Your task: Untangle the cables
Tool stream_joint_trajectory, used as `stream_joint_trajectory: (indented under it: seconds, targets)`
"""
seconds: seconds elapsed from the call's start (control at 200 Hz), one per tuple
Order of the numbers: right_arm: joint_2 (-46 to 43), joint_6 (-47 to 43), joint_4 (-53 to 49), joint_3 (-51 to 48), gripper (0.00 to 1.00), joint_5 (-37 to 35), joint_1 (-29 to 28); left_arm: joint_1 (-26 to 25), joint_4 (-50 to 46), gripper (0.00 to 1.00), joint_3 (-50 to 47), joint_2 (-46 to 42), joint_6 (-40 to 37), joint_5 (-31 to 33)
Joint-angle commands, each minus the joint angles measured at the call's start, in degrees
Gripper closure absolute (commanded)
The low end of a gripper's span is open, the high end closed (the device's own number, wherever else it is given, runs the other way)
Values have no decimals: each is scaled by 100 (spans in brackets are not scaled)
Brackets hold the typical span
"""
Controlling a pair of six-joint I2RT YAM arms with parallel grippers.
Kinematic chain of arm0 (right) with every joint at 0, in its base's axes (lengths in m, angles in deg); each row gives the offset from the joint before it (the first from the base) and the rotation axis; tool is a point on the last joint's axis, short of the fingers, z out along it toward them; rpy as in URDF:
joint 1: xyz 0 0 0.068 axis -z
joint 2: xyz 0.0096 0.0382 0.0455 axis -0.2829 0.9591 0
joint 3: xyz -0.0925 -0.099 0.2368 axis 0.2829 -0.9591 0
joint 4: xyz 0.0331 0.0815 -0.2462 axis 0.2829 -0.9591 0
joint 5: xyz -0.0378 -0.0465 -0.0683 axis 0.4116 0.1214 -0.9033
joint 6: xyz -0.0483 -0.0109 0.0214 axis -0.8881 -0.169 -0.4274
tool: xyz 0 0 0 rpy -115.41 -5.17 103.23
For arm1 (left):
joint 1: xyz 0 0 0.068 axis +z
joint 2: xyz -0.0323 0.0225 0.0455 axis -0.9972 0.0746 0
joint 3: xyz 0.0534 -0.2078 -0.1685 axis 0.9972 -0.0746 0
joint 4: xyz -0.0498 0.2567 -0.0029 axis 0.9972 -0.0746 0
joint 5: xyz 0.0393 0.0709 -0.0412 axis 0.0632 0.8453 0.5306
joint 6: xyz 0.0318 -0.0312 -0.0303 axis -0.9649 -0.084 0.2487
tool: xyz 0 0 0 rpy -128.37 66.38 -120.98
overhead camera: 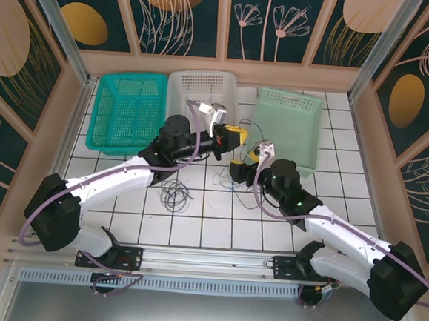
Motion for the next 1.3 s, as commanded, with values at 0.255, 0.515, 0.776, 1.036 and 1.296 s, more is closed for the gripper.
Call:
stream_joint_trajectory:
  seconds: [0.255, 0.515, 0.776, 1.036, 1.296]
  targets:
    - [207, 230, -182, -337, 33, -527, -39, 49, -86, 100, 447, -424, -153, 111]
    - [-105, 769, -495, -765, 52, -641, -27, 43, -22, 100, 568, -593, -150, 115]
    - [-901, 1123, -734, -1212, 25, -951, -18, 142, -903, 100, 1019, -783, -728, 888]
    - [-1152, 1305, -1016, -1321, 18, -1128, 24, 287, -977, 100, 1753, -941, -1014, 907]
    - [-647, 1339, -843, -1248, 18, -1109, 43, 292, -849, 100, 2046, -967, -937, 1001]
